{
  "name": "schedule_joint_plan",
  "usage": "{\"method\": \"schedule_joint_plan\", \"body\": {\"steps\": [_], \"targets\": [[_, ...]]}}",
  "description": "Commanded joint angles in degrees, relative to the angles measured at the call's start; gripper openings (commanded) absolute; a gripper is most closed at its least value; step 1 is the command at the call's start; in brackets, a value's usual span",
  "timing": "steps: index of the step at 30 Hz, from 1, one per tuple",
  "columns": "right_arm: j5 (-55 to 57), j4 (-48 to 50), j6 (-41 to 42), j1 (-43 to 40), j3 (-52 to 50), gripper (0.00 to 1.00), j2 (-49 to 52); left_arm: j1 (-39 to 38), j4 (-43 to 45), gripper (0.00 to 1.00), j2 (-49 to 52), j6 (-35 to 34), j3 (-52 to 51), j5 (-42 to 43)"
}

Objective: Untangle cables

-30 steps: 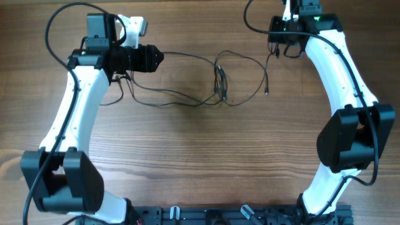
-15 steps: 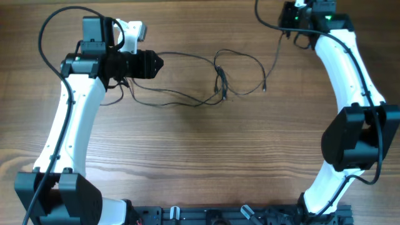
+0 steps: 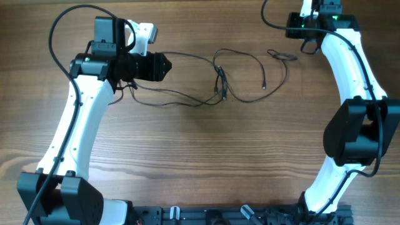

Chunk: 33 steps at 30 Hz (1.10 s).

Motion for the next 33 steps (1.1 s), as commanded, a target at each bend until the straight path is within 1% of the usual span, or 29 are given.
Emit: {"method": "schedule_joint_plan", "body": {"steps": [1, 2, 3, 4, 7, 10, 12, 15, 18, 22, 29, 33], "targets": [[-6.0, -3.4, -0.3, 0.3, 0.1, 0.39, 0.6, -0.3, 0.1, 0.59, -1.4, -0.5, 1.0, -1.9], [-6.3, -4.5, -0.3, 0.3, 0.1, 0.43, 0.6, -0.3, 0.1, 0.59, -1.4, -0.5, 1.0, -2.1], [-6.5, -6.6, 0.0, 0.5, 0.1, 0.50, 0.6, -0.3, 0.2, 0.60, -1.4, -0.5, 1.0, -2.1], [-6.4, -8.4, 0.7, 0.7, 0.1, 0.52, 0.6, -0.3, 0.2, 0.59, -1.4, -0.5, 1.0, -2.1], [-5.9, -13.9, 3.8, 1.2, 0.1, 0.53, 0.6, -0.3, 0.2, 0.60, -1.4, -0.3, 1.0, -2.3], [-2.7, -18.1, 7.6, 2.6, 0.1, 0.53, 0.6, -0.3, 0.2, 0.59, -1.4, -0.3, 1.0, -3.4], [-0.1, -19.8, 9.7, 3.7, 0.1, 0.53, 0.6, -0.3, 0.3, 0.59, -1.4, -0.3, 1.0, -4.0], [6.7, -22.3, 16.2, 6.0, 0.1, 0.54, 0.6, -0.3, 0.2, 0.59, -1.4, 1.0, 1.0, -4.0], [8.9, -23.5, 20.0, 7.5, 0.1, 0.55, 0.6, -0.3, 0.2, 0.59, -1.4, 1.5, 1.0, -4.0], [13.8, -25.1, 28.1, 9.0, -0.3, 0.57, 0.6, -0.3, 0.2, 0.59, -1.4, 2.8, 1.0, -4.2], [14.9, -25.0, 32.8, 10.4, -5.5, 0.57, 0.6, -0.3, 0.2, 0.59, -1.4, 4.2, 1.0, -4.2], [14.9, -22.9, 32.6, 11.6, -9.7, 0.57, 0.6, -0.3, 0.2, 0.59, -1.4, 4.3, 1.0, -4.2]]}}
